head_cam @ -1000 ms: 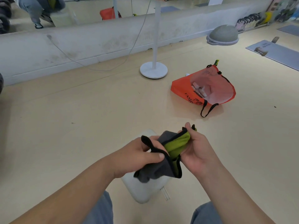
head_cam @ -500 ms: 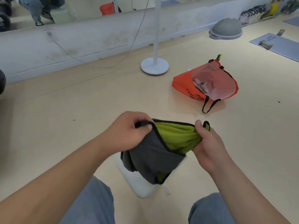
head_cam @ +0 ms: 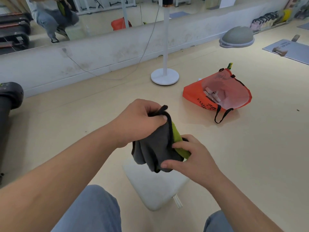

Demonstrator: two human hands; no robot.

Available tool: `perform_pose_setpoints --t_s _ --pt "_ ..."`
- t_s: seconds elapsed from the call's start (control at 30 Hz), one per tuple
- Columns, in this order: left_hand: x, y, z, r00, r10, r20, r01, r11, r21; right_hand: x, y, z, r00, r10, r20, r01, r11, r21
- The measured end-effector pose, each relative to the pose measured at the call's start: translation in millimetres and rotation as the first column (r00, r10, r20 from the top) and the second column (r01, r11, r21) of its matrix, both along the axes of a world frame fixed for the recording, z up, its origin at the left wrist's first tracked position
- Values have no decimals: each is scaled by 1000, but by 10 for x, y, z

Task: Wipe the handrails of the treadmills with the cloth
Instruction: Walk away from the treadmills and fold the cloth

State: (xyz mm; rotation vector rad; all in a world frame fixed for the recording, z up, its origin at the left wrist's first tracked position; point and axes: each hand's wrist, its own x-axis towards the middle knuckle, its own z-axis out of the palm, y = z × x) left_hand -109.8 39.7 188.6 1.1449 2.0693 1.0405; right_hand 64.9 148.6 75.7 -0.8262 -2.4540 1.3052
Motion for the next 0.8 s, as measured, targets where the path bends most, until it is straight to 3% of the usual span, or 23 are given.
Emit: perform_pose_setpoints --t_s 0.1,0.2,0.33,0.43,0.57,0.73,0.8 --pt "-26 -16 0 1000 -16 -24 16 1000 -10 3 75 -91 996 -90 -19 91 957 277" --pt "-120 -121 -35 988 -55 -148 53 998 -18 77 181 -31 995 -63 77 24 903 430" --pt "-265 -327 -215 904 -214 -371 162 973 -165 188 283 170 997 62 48 -72 966 249" --pt "-328 -417 -349 897 -199 -394 143 976 -166 222 320 272 994 103 39 -108 984 140" --pt "-323 -465 -344 981 -76 -177 73 997 -23 284 387 339 999 45 15 -46 989 141" --pt "-384 -517 -332 891 -167 -422 156 986 -62 333 469 422 999 16 -40 -9 987 158" --pt "-417 -538 -308 868 -202 -453 178 979 -97 330 491 406 998 60 -21 -53 972 231"
